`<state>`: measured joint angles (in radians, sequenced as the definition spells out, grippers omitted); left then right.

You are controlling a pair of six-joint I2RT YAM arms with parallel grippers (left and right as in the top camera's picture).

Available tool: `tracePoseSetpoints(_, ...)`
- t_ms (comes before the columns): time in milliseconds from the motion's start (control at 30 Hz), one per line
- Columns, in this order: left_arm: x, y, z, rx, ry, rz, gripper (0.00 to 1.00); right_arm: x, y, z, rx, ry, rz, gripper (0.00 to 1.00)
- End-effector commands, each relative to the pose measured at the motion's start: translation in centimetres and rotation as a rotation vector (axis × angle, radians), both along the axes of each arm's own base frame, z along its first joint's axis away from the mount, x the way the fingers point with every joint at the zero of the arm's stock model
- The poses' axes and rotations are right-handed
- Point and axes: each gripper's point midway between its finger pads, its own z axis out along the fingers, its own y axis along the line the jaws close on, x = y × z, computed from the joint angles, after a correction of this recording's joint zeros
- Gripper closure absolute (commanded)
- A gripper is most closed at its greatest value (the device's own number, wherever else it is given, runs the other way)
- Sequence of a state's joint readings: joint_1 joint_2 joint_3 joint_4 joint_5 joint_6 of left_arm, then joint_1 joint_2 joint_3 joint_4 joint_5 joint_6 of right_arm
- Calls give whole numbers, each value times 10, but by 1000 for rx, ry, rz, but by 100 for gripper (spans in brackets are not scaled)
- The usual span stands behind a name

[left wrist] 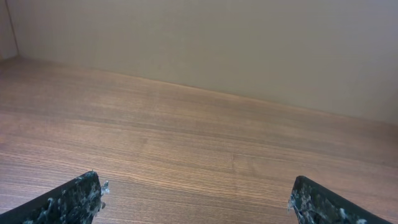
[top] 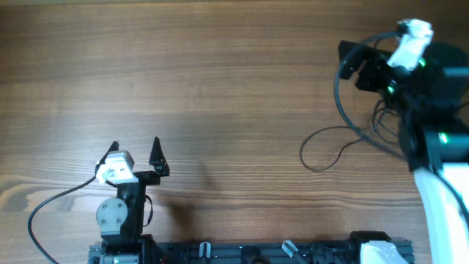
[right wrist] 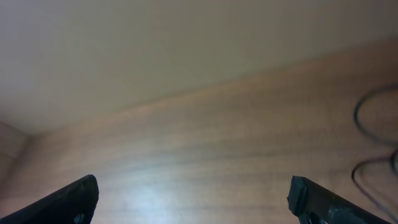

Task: Untangle cables

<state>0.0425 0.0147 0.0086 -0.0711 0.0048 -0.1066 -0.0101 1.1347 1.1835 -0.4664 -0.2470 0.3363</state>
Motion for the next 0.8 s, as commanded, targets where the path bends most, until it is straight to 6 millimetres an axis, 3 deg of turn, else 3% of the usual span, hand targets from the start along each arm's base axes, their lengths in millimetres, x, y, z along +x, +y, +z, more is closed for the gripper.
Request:
tracePoseSetpoints(0, 0, 1, 0, 20, -1, 0, 0, -33, 3, 38, 10, -114, 12, 0)
tracePoseSetpoints(167, 0, 1, 0, 20, -1, 0, 0, -68, 4, 75, 8, -238, 13, 0)
tracePoseSetpoints(300, 0, 1, 0, 20, -1, 0, 0, -78, 4, 84, 8, -270, 13, 0)
tracePoseSetpoints(533, 0, 1, 0, 20, -1, 0, 0, -82, 4, 71, 7, -218, 13, 1)
tracePoseSetpoints(767, 0, 1, 0, 20, -1, 0, 0, -130, -4, 43, -8, -91, -31, 0)
